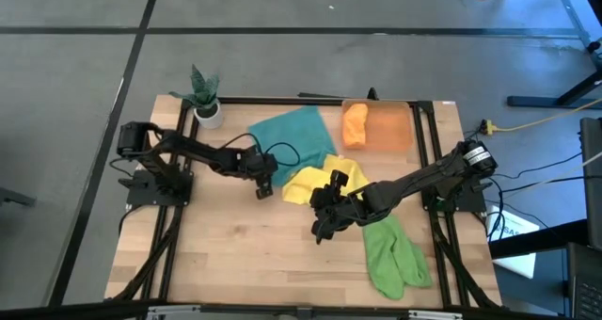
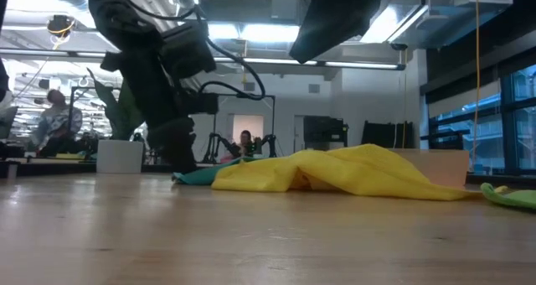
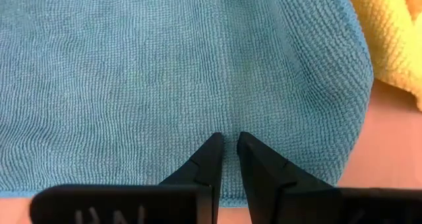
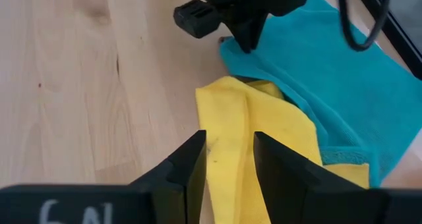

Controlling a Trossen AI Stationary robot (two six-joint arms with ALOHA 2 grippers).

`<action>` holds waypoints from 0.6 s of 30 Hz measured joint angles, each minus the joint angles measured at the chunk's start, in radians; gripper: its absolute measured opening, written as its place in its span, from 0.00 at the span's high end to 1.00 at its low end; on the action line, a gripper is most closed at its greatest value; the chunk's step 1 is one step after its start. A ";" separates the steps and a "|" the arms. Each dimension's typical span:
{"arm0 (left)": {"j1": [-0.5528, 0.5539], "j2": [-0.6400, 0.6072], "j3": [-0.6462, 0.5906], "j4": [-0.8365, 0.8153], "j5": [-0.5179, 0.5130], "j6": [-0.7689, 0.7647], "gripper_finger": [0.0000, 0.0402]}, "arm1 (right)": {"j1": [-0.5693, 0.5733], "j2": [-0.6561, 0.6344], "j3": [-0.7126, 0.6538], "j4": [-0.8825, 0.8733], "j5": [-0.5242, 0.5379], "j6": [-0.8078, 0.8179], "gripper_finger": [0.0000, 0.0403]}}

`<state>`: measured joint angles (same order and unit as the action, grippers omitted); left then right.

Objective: Roll microfiber towels into tight, uniform cylinder then place into a basket
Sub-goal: Roll the blue microfiber towel

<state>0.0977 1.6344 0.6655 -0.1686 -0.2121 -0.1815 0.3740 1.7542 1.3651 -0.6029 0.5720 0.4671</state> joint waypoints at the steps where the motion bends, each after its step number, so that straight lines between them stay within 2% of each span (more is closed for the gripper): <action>1: -0.011 0.000 0.001 -0.009 -0.004 -0.014 0.88 | 0.000 0.000 0.000 0.000 0.000 0.000 0.69; 6: -0.073 -0.027 0.000 -0.089 0.006 -0.078 0.88 | 0.000 0.000 0.000 -0.010 -0.001 0.010 0.69; 13: -0.180 -0.132 -0.010 -0.309 0.048 -0.196 0.88 | -0.027 0.019 -0.026 -0.067 -0.034 0.098 0.69; 18: -0.259 -0.161 -0.010 -0.433 0.109 -0.249 0.88 | -0.079 0.028 -0.120 0.074 -0.132 0.073 0.69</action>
<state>-0.1611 1.4734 0.6556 -0.6012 -0.1030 -0.4301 0.2952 1.7822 1.2455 -0.5289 0.4395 0.5401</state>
